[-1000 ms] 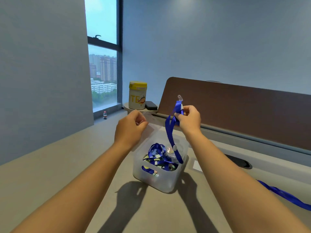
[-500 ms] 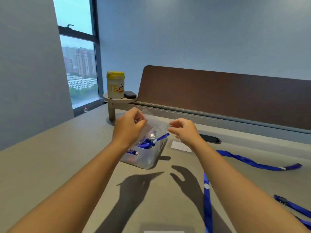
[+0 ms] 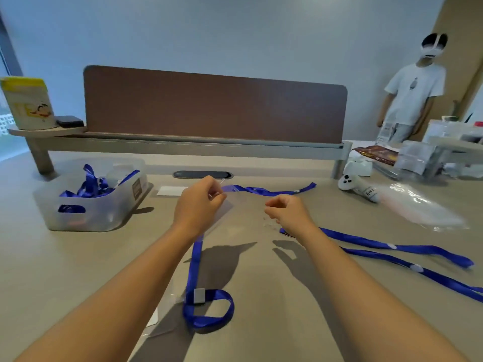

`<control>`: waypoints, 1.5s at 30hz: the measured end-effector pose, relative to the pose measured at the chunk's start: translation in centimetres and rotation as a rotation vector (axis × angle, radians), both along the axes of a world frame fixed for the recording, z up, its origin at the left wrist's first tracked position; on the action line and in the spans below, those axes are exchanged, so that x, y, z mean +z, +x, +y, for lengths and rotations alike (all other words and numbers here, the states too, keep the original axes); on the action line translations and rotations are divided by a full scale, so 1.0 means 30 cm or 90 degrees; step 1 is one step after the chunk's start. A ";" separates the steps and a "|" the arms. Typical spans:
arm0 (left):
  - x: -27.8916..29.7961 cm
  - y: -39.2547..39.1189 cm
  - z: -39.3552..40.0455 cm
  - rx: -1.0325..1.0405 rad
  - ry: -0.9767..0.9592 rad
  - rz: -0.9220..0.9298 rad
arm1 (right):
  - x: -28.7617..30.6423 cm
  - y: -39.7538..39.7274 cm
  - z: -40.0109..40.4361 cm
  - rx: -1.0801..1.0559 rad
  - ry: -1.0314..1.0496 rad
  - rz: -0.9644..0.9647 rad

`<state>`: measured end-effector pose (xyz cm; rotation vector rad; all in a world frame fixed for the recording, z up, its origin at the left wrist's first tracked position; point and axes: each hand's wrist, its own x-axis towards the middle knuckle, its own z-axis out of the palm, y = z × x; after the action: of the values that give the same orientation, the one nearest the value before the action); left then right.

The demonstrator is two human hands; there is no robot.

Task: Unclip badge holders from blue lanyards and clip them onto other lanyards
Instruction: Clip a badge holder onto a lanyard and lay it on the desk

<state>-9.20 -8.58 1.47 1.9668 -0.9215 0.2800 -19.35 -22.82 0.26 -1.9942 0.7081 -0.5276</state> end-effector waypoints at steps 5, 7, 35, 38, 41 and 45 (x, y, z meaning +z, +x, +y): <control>-0.026 -0.026 -0.139 -0.028 0.004 0.024 | -0.060 -0.038 -0.105 -0.044 0.006 0.032; -0.047 -0.025 -0.178 -0.028 0.003 0.031 | -0.097 -0.030 -0.136 -0.047 -0.002 0.051; -0.066 -0.034 -0.218 -0.037 -0.045 0.069 | -0.071 0.002 -0.090 0.029 0.025 -0.090; -0.054 -0.038 -0.213 -0.056 -0.038 0.104 | -0.049 0.000 -0.075 0.031 -0.041 -0.128; -0.048 -0.035 -0.203 -0.068 -0.018 0.115 | -0.037 -0.001 -0.065 0.042 -0.081 -0.144; -0.041 -0.034 -0.184 -0.074 0.009 0.094 | -0.026 0.001 -0.051 0.062 -0.116 -0.142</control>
<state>-10.23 -14.12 0.24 1.9104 -0.9400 0.0607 -19.33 -24.35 -0.52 -2.0843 0.4359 -0.7654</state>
